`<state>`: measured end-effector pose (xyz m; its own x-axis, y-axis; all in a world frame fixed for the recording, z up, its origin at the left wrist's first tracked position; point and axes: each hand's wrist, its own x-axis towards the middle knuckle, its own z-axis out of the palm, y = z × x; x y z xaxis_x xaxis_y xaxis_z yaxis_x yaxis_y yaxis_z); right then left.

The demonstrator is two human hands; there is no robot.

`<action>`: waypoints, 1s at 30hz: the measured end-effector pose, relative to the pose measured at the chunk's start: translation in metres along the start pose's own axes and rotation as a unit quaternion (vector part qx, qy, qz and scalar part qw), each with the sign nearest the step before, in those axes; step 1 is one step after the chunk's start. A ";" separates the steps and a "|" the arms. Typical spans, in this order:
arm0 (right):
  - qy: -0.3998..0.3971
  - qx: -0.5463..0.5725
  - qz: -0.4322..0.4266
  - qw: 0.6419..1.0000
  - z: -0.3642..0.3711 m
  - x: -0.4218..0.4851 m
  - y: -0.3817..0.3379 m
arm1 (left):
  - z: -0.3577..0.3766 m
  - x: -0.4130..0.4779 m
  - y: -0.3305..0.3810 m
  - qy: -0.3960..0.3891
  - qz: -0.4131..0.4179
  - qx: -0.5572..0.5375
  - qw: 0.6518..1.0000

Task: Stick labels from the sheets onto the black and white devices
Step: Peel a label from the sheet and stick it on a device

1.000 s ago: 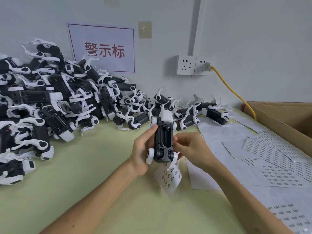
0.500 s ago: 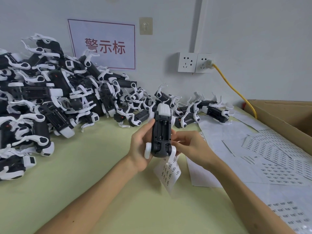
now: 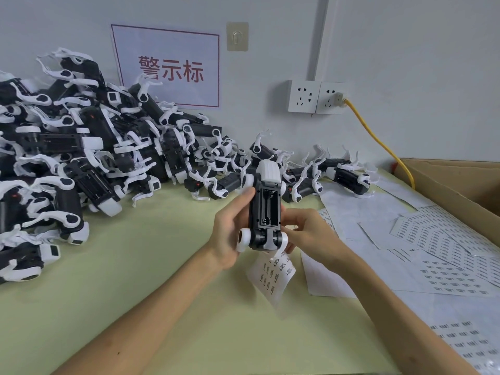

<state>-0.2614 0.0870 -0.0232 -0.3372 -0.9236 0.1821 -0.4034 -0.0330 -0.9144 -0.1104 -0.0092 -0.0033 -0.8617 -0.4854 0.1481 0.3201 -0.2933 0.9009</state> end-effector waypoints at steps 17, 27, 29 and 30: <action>0.018 0.003 -0.027 0.999 -0.001 -0.001 -0.002 | -0.003 0.002 -0.002 -0.036 0.013 -0.006 0.999; 0.000 0.090 -0.028 0.996 -0.001 -0.006 -0.013 | -0.015 0.005 0.009 -0.009 -0.002 -0.078 0.997; -0.021 0.102 -0.033 0.994 0.000 -0.007 -0.014 | -0.016 0.006 0.007 -0.020 -0.008 -0.085 0.996; -0.027 0.107 -0.035 0.993 0.001 -0.008 -0.014 | -0.017 0.006 0.006 -0.032 -0.011 -0.093 0.995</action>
<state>-0.2525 0.0940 -0.0126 -0.2661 -0.9353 0.2335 -0.2325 -0.1728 -0.9571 -0.1068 -0.0282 -0.0039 -0.8905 -0.4260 0.1597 0.3628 -0.4532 0.8142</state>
